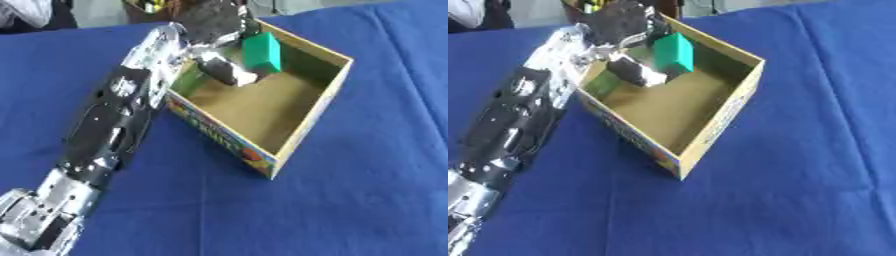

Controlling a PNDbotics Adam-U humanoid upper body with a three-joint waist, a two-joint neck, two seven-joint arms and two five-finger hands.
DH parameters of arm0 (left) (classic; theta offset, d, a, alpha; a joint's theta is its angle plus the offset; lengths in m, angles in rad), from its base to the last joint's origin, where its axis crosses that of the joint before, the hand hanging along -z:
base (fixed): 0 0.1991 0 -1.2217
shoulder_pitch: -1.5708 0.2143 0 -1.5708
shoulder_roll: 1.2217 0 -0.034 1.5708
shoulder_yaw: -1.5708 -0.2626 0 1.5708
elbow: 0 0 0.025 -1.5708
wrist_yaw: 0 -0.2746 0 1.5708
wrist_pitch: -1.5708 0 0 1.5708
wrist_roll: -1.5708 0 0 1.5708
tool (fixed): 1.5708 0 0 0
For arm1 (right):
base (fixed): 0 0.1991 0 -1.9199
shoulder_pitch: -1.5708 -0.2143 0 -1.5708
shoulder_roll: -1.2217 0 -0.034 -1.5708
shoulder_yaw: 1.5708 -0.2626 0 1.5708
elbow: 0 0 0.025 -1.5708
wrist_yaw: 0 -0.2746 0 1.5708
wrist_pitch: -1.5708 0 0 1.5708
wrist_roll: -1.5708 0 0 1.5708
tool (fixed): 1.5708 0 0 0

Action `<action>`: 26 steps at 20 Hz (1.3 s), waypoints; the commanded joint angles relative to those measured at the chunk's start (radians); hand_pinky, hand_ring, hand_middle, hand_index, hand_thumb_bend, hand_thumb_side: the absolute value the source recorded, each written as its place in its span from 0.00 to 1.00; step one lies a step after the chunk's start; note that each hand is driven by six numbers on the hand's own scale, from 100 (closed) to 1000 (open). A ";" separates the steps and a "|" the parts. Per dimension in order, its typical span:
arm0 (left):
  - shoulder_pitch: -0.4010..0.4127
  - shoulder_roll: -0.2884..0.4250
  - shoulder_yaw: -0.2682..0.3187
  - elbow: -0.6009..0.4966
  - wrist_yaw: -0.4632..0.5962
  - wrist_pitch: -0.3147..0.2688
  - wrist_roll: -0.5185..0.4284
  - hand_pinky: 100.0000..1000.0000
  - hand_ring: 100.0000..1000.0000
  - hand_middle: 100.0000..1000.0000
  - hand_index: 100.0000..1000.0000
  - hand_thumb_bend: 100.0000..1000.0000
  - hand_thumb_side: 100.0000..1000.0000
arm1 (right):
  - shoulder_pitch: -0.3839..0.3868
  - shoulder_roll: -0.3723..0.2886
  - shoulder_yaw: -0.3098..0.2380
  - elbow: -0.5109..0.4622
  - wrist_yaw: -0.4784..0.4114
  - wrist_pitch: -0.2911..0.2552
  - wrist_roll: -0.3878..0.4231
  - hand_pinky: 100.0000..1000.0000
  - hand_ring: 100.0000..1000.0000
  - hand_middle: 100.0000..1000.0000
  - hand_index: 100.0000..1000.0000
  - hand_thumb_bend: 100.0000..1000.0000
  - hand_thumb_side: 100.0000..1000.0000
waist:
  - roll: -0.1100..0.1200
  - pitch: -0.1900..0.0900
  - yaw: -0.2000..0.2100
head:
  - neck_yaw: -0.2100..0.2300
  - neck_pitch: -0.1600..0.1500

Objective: Pick up objects on the table and place them in the box.

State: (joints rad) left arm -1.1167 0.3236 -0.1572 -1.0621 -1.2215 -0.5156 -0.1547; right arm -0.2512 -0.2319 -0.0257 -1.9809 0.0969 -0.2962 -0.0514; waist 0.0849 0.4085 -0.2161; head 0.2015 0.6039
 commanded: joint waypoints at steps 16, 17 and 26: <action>0.005 -0.004 0.013 0.055 -0.047 -0.058 -0.030 0.80 0.86 0.88 1.00 0.68 0.93 | -0.011 -0.010 -0.002 -0.019 -0.002 -0.009 -0.013 0.88 0.90 0.68 0.83 0.00 0.81 | -0.006 -0.026 0.005 | -0.012 -0.010; 0.006 -0.001 0.016 0.048 -0.054 -0.054 -0.031 0.82 0.88 0.90 1.00 0.71 0.94 | -0.009 -0.010 -0.002 -0.019 -0.003 -0.008 -0.013 0.88 0.90 0.68 0.83 0.00 0.81 | -0.007 -0.029 0.006 | -0.013 -0.009; 0.008 0.006 0.068 -0.051 0.002 0.009 0.066 0.72 0.80 0.80 1.00 0.65 0.99 | 0.001 -0.011 -0.008 -0.019 -0.005 -0.001 -0.016 0.88 0.90 0.68 0.83 0.00 0.81 | -0.010 -0.044 0.023 | -0.028 0.006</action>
State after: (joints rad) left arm -1.0901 0.3073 -0.1110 -1.0762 -1.2366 -0.5147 -0.1067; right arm -0.2453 -0.2318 -0.0256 -1.9809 0.0949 -0.2990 -0.0640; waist 0.0834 0.3914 -0.1904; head 0.1794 0.6063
